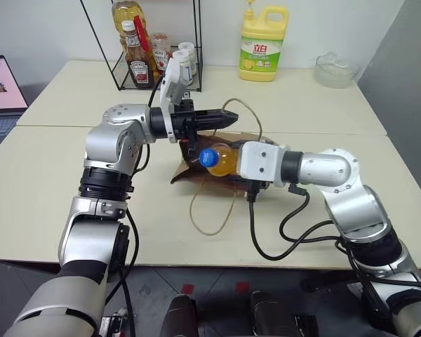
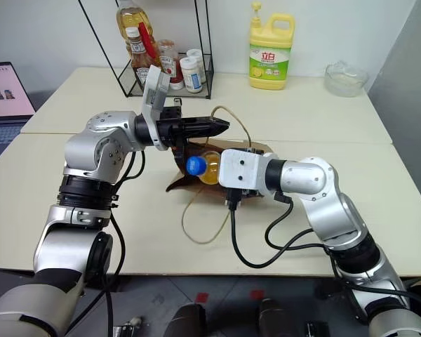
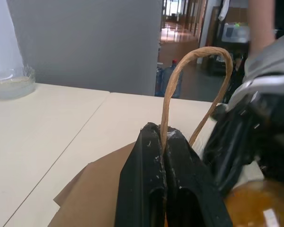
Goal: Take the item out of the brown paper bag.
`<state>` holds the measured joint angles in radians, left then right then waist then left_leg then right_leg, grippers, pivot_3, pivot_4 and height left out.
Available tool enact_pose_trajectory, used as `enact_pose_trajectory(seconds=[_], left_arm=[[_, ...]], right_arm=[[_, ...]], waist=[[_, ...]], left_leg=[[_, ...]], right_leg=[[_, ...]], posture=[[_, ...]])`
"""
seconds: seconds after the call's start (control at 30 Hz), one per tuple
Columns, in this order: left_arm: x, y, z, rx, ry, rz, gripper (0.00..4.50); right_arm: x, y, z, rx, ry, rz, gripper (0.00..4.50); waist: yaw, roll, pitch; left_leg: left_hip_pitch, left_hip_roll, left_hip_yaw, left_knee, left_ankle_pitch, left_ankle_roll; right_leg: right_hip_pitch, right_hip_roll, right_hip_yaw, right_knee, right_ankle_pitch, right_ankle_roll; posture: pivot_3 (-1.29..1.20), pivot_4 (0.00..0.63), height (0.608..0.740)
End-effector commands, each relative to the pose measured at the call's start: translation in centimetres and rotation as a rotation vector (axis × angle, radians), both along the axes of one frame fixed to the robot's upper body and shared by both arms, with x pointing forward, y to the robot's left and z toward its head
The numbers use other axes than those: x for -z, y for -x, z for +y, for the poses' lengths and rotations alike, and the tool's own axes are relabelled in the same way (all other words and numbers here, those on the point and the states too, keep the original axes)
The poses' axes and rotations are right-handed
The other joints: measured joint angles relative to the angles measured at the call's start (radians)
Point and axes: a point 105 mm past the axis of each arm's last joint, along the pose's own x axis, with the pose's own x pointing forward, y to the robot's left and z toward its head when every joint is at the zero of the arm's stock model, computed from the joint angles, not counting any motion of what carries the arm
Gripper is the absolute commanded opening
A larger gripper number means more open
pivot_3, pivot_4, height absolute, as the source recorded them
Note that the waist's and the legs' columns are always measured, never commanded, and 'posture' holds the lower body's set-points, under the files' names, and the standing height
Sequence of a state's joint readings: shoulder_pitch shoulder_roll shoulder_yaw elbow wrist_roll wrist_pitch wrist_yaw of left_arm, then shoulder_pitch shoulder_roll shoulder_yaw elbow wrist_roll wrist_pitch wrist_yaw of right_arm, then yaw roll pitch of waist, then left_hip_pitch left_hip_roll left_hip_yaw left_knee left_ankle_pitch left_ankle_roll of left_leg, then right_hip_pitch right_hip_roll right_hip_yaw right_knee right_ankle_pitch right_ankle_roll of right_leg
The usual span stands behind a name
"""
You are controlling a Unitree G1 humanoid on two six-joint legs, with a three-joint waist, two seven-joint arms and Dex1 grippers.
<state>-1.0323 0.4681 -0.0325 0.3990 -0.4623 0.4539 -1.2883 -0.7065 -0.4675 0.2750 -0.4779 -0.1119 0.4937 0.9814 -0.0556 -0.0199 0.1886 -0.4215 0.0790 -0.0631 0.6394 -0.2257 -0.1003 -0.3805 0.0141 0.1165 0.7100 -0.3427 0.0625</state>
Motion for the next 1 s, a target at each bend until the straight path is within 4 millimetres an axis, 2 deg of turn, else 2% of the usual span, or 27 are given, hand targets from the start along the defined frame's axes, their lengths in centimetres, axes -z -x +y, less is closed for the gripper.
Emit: enact_pose_trajectory(seconds=[0.03,0.2,0.33,0.5,0.6,0.7,0.8,1.0], left_arm=[[-1.3,0.1,-0.3,0.009,0.008,-0.050,0.00],[-1.2,-0.2,-0.5,0.004,0.008,-0.045,0.00],[-1.1,-0.6,-0.6,0.000,0.010,-0.041,0.00],[-1.1,-0.8,-0.9,-0.002,0.014,-0.042,0.00],[-1.1,-0.9,-0.8,-0.005,0.015,-0.046,0.00],[-1.1,-0.9,-0.8,-0.008,0.013,-0.049,0.00],[-1.1,-0.9,-0.7,-0.009,0.012,-0.051,0.00],[-1.2,-0.9,-0.8,-0.009,0.014,-0.056,0.00]], right_arm=[[-3.4,2.1,-0.2,-0.064,-0.096,-0.052,2.42],[-5.6,3.2,-1.1,-0.071,-0.210,0.019,2.42],[-7.3,3.7,-2.8,-0.033,-0.286,0.073,2.42],[-9.1,3.7,-5.7,0.071,-0.366,0.111,2.42],[-9.8,4.0,-8.4,0.158,-0.360,0.124,2.42],[-9.4,4.2,-10.4,0.240,-0.292,0.131,2.42],[-8.2,4.0,-12.2,0.318,-0.204,0.152,2.42],[-2.5,1.3,-16.4,0.491,0.186,0.086,2.42]], waist=[[0.000,0.000,0.000],[0.001,0.000,0.000],[0.002,0.000,0.000],[0.005,0.000,0.000],[0.006,0.001,0.001],[0.009,0.002,0.002],[0.011,0.002,0.001],[0.014,0.002,0.002]], left_leg=[[0.000,0.000,0.000,0.000,0.000,0.000],[0.000,0.000,0.000,0.000,0.000,0.000],[0.000,0.000,0.000,0.000,0.000,0.000],[-0.001,0.000,0.000,0.000,0.000,0.000],[-0.001,0.000,0.000,-0.001,0.000,0.000],[-0.002,0.000,0.000,-0.001,0.000,0.000],[-0.002,0.000,0.000,-0.004,0.000,0.000],[-0.003,0.000,0.002,-0.006,0.000,0.000]], right_leg=[[0.000,0.000,0.000,0.000,0.000,0.000],[0.000,0.000,0.000,0.000,0.000,0.000],[0.000,0.000,0.000,0.000,0.000,0.000],[0.000,0.000,0.000,-0.001,0.000,0.000],[0.000,0.000,0.000,-0.002,0.000,0.000],[0.000,0.000,0.000,-0.004,0.000,0.000],[0.000,0.000,0.000,-0.006,0.000,0.000],[0.000,-0.001,0.001,-0.011,0.000,0.000]], posture=[[0.00,0.150,0.740],[0.00,0.150,0.740],[0.00,0.150,0.740],[0.00,0.150,0.740],[0.00,0.150,0.740],[0.00,0.150,0.740],[0.00,0.150,0.740],[0.00,0.150,0.740]])
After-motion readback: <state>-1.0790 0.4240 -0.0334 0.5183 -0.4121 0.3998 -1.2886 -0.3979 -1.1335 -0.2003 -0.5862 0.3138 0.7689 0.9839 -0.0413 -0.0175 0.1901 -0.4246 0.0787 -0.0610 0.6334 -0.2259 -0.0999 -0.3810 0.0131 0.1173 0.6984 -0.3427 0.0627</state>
